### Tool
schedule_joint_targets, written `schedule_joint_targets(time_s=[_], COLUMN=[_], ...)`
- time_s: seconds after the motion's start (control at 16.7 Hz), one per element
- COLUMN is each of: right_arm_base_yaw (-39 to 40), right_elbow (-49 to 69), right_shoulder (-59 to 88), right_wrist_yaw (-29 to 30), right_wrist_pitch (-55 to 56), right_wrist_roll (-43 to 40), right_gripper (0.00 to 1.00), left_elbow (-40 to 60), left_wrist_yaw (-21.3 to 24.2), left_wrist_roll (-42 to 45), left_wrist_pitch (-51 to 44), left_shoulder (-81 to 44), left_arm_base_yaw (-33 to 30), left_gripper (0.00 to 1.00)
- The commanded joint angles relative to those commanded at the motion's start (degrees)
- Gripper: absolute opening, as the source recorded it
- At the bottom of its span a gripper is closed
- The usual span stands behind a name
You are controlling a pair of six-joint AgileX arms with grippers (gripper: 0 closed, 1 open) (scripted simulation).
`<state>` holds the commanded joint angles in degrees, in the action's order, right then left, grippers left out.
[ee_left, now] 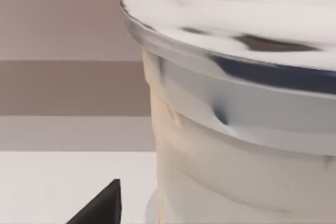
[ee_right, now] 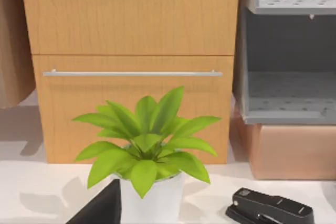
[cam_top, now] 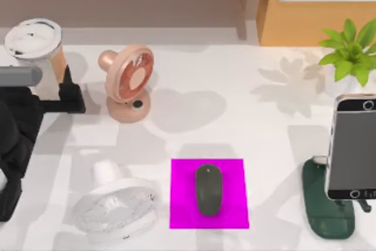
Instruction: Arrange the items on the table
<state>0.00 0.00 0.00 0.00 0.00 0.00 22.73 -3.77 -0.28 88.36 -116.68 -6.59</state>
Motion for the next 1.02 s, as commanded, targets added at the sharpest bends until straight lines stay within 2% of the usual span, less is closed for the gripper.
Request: schedule_joint_targets(time_s=[0.72, 1.02], right_arm_base_yaw=[0.0, 0.0], right_elbow=[0.0, 0.0], right_shoulder=[0.0, 0.0], right_wrist_yaw=[0.0, 0.0], right_wrist_pitch=[0.0, 0.0], right_wrist_roll=[0.0, 0.0], right_gripper=[1.0, 1.0], left_elbow=[7.07, 7.07], left_wrist_yaw=[0.5, 0.5], left_wrist_roll=[0.03, 0.03], left_wrist_pitch=[-4.05, -4.05], left_shoulder=[-3.03, -3.03], left_arm_base_yaw=[0.46, 0.46], left_gripper=[1.0, 0.62])
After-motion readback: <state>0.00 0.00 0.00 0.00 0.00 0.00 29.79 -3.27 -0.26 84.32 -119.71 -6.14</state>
